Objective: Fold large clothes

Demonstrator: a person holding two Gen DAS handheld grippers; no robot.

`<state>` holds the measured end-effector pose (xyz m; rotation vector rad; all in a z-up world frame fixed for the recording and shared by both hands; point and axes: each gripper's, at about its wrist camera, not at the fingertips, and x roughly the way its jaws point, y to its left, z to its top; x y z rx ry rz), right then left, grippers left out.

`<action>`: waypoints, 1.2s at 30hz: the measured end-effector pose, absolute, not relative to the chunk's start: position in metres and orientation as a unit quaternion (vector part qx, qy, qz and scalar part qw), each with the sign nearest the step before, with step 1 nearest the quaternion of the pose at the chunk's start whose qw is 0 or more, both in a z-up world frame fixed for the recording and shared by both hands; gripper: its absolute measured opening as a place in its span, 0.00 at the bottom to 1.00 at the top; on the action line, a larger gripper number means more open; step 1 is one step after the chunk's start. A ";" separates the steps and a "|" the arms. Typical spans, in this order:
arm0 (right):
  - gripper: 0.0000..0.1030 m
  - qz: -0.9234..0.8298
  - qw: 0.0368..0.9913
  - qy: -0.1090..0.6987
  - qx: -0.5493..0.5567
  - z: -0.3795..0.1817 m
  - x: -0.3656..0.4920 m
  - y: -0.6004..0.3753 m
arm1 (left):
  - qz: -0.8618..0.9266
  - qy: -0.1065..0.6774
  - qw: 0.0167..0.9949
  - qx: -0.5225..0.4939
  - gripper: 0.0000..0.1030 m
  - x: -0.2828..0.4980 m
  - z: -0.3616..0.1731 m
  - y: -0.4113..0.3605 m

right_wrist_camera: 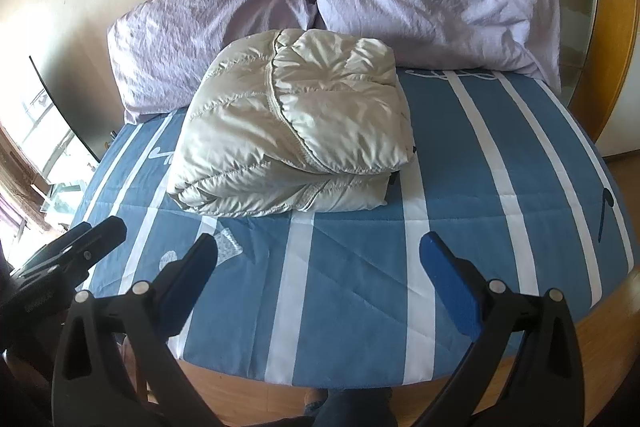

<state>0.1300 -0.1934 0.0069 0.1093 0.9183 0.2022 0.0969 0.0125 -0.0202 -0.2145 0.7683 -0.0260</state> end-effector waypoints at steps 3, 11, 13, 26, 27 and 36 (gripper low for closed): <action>0.98 0.098 0.891 0.441 0.053 0.007 0.130 -0.194 | -0.013 0.375 0.921 -0.105 0.99 0.097 -0.021 0.012; 0.98 0.099 0.890 0.442 0.051 0.007 0.132 -0.193 | -0.022 0.377 0.921 -0.100 0.99 0.099 -0.022 0.009; 0.98 0.098 0.890 0.443 0.052 0.007 0.131 -0.192 | -0.024 0.378 0.920 -0.099 0.99 0.100 -0.022 0.008; 0.98 0.101 0.887 0.448 0.051 0.003 0.134 -0.196 | -0.025 0.380 0.919 -0.099 0.99 0.101 -0.024 0.005; 0.98 0.101 0.887 0.448 0.051 0.003 0.134 -0.196 | -0.025 0.380 0.919 -0.099 0.99 0.101 -0.024 0.005; 0.98 0.101 0.886 0.450 0.052 0.001 0.135 -0.194 | -0.024 0.381 0.919 -0.098 0.99 0.102 -0.025 0.003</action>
